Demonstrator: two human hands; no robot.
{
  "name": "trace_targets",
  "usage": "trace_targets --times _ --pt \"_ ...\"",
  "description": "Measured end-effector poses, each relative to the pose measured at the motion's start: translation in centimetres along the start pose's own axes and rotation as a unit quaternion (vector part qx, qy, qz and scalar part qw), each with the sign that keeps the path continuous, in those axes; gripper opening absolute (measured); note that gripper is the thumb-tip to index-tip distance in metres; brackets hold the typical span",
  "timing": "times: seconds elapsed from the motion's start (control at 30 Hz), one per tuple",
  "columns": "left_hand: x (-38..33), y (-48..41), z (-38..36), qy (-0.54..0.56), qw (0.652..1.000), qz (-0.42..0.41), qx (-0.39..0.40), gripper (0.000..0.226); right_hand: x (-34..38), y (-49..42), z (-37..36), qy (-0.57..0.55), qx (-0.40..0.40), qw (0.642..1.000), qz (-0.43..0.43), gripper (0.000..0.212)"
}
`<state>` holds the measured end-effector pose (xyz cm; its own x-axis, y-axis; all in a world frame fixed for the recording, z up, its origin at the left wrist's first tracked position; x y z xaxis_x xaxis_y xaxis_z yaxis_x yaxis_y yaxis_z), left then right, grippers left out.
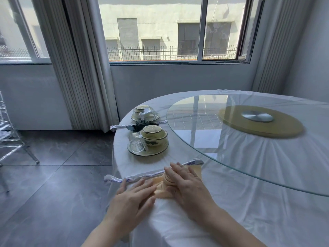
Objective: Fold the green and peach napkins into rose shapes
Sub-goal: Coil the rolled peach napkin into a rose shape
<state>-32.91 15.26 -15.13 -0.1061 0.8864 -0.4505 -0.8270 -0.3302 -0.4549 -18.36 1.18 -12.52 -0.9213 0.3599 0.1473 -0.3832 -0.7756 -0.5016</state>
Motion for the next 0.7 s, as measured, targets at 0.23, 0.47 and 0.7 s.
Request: trace_targets --times 0.23,0.47,0.7 --pt "-0.1 -0.3 0.8 0.022 0.998 0.023 0.05 0.085 0.4 -0.1 0.2 -0.04 0.031 0.999 -0.01 0.058" --pt "-1.2 -0.9 1.1 0.052 0.998 0.017 -0.021 0.053 0.3 -0.3 1.2 -0.052 0.05 0.997 -0.029 0.086" --pt "-2.8 -1.7 0.6 0.084 0.996 -0.001 0.01 0.059 -0.5 -0.1 1.6 -0.067 0.043 0.996 -0.038 0.072"
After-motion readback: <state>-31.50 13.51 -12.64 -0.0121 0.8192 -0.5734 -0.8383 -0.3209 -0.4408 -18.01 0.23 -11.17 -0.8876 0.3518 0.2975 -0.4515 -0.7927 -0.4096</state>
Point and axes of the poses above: each hand's wrist, its own y-axis away from the middle knuckle, its own z-axis out of the back of the hand, x = y × z, the point moved 1 cm from there along -y, towards the middle knuckle, and after that the axes turned 11 degrees about y, right-handed, at the moved point
